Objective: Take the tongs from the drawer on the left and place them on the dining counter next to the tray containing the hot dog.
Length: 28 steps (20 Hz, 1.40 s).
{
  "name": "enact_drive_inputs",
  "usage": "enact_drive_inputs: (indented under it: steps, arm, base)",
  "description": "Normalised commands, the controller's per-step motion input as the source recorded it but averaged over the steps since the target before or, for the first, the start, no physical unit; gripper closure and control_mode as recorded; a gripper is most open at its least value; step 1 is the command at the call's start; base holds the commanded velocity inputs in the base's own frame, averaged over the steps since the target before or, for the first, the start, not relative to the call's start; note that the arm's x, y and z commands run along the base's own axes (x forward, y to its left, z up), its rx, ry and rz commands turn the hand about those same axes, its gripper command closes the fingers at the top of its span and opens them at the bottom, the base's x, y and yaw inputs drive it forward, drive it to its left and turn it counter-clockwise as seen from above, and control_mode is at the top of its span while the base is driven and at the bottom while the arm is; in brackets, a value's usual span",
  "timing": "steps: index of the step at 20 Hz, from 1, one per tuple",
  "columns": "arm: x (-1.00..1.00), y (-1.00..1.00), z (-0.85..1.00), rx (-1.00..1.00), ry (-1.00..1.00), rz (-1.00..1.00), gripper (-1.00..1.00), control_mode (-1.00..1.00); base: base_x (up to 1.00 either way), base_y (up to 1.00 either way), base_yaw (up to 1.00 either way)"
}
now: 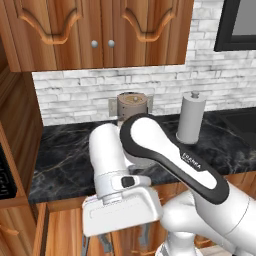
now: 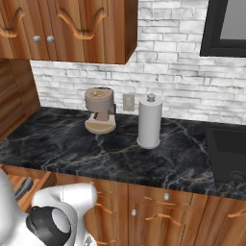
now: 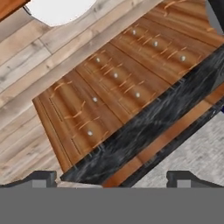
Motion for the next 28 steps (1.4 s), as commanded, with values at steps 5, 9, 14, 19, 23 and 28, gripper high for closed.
enact_drive_inputs:
  steps: [5,9,14,19,23,28]
  arm:
    - [-0.05,-0.3,0.34,-0.12,-0.02,-0.32,-1.0,-1.0]
    - [-0.47,-0.33,0.28,-0.3,-0.43,0.06,-1.0,-1.0]
    - [-0.16,-0.32,0.2,-0.13,-0.51,0.5,-1.0,-1.0]
    - [0.13,-0.51,0.19,0.0,-0.41,0.65,-1.0,-1.0]
    - [0.56,-0.53,0.0,0.0,-0.35,0.61,-1.0,-1.0]
    - [1.0,-0.26,-0.18,0.0,0.02,0.15,-1.0,-1.0]
  base:
    - [0.0,0.0,0.0]
    - [0.0,0.0,0.0]
    - [0.0,0.0,0.0]
    - [0.0,0.0,0.0]
    - [0.0,0.0,0.0]
    - [0.0,0.0,0.0]
